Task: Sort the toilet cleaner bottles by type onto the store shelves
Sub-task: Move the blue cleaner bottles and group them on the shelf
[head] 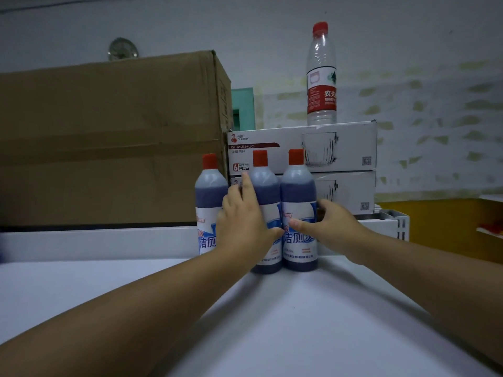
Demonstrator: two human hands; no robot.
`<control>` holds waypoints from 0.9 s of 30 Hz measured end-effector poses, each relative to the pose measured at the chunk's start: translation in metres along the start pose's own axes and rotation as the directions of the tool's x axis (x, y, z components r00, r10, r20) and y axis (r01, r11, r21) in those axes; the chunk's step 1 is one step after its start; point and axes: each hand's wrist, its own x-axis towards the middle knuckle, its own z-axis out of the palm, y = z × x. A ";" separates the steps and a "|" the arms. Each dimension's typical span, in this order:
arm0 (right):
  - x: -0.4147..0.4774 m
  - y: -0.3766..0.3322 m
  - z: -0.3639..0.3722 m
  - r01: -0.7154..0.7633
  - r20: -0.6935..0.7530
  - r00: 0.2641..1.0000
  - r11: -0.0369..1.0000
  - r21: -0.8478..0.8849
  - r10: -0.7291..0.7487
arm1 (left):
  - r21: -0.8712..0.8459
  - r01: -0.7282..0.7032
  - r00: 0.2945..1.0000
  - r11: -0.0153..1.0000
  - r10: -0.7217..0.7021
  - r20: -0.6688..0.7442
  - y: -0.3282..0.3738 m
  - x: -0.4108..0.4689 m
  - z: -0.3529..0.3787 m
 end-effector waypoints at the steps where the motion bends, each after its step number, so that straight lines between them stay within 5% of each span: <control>1: 0.001 -0.001 0.002 0.007 0.006 1.000 1.000 -0.010 -0.007 | 0.065 -0.034 0.999 0.997 0.035 -0.026 -0.001 0.000 -0.001; 7: 0.005 -0.004 0.013 0.027 0.038 0.999 0.999 -0.022 -0.026 | 0.418 -0.211 0.970 0.884 0.244 -0.026 -0.011 0.002 -0.008; 18: 0.003 -0.008 0.025 -0.013 0.016 1.000 1.000 0.013 0.013 | 0.401 -0.227 0.967 0.888 0.256 -0.019 -0.022 0.002 -0.014; 27: -0.001 -0.014 0.027 0.014 -0.051 0.998 0.927 -0.374 -0.036 | 0.348 -0.279 0.953 0.895 0.303 -0.017 -0.028 0.005 -0.015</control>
